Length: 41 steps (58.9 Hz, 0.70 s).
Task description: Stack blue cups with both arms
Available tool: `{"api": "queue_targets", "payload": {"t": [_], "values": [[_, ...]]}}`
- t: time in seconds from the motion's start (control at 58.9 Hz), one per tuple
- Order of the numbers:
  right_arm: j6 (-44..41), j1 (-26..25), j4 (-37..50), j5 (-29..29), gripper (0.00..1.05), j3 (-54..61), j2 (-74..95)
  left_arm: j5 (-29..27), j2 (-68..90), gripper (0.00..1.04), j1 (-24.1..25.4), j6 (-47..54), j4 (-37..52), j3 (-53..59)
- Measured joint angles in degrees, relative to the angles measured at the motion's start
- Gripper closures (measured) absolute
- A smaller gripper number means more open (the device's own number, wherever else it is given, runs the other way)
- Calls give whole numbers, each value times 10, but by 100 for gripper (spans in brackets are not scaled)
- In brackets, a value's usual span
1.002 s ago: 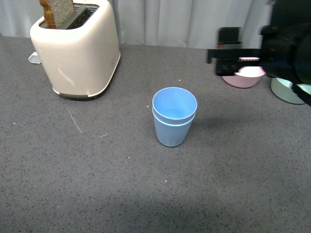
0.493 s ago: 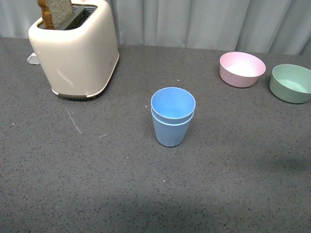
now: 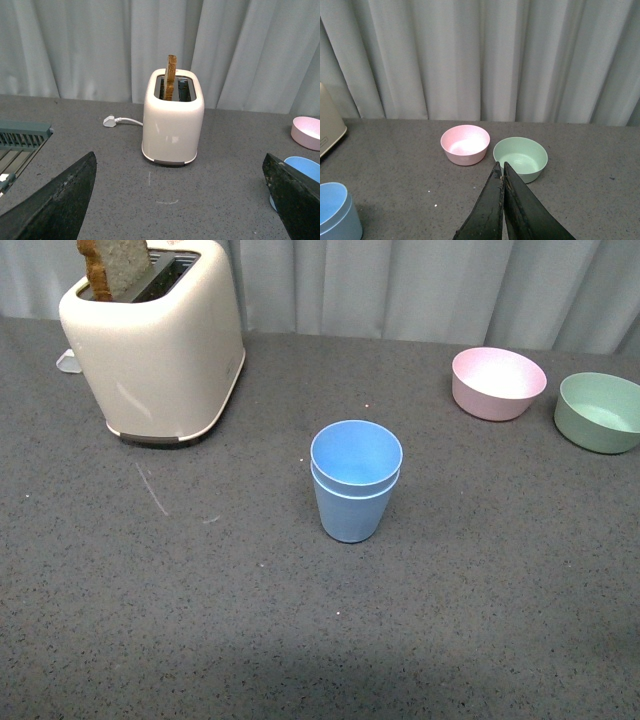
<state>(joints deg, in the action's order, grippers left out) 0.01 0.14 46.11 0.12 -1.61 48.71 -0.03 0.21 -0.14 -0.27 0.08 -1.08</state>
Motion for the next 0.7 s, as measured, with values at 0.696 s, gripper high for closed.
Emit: {"api": "queue_targets", "payload": {"t": [0.696], "values": [[0, 0, -241, 0, 104, 14, -268, 0, 0, 7, 0, 0, 0, 0]]}}
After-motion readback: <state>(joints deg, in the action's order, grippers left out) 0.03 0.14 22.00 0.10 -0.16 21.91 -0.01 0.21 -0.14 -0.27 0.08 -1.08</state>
